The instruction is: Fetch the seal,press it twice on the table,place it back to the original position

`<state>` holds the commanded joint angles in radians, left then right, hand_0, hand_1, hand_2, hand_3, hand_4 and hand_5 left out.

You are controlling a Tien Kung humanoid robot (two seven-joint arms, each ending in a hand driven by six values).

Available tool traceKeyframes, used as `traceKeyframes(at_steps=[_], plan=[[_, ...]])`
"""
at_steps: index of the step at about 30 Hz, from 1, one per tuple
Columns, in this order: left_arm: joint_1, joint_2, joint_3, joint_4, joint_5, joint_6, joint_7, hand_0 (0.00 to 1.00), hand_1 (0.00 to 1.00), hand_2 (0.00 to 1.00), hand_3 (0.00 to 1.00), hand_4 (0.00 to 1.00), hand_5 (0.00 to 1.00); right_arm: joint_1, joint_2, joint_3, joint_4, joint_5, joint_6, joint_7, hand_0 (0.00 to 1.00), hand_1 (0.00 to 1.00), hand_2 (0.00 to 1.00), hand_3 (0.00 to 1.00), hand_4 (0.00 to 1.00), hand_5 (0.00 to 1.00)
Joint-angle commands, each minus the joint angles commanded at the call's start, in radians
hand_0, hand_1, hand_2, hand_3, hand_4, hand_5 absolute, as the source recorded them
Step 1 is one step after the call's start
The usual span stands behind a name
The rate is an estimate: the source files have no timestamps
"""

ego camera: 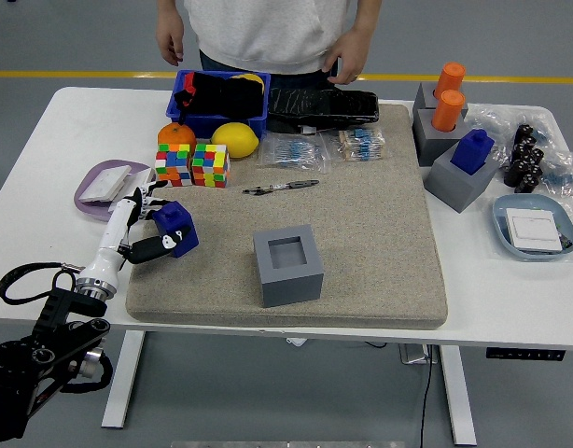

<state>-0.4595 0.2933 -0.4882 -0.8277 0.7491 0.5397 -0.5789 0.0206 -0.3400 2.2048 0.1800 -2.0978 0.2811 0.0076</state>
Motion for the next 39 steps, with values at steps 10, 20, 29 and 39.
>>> traceKeyframes(at_steps=[10,20,29,39], plan=[[0.003,0.009,-0.004,-0.018,0.002,-0.006,0.0,0.515,0.411,0.444,0.835,0.653,0.002,-0.001,0.0,0.002,0.0,0.0,0.0,-0.001,0.783,0.682,0.658,0.615,0.782,0.436],[-0.015,0.036,-0.109,-0.185,0.084,0.003,0.023,0.51,0.412,0.44,0.833,0.647,0.002,0.0,0.0,0.003,0.0,-0.001,0.001,-0.001,0.783,0.682,0.657,0.615,0.782,0.436],[-0.026,0.041,-0.137,-0.296,0.127,0.002,0.045,0.509,0.412,0.439,0.832,0.644,0.002,0.001,0.001,0.006,0.0,-0.002,0.001,-0.003,0.783,0.682,0.658,0.615,0.783,0.437],[-0.03,0.05,-0.146,-0.4,0.163,0.004,0.06,0.507,0.411,0.437,0.829,0.644,0.002,0.001,0.001,0.006,0.0,-0.003,0.001,-0.002,0.783,0.682,0.658,0.616,0.783,0.438]])
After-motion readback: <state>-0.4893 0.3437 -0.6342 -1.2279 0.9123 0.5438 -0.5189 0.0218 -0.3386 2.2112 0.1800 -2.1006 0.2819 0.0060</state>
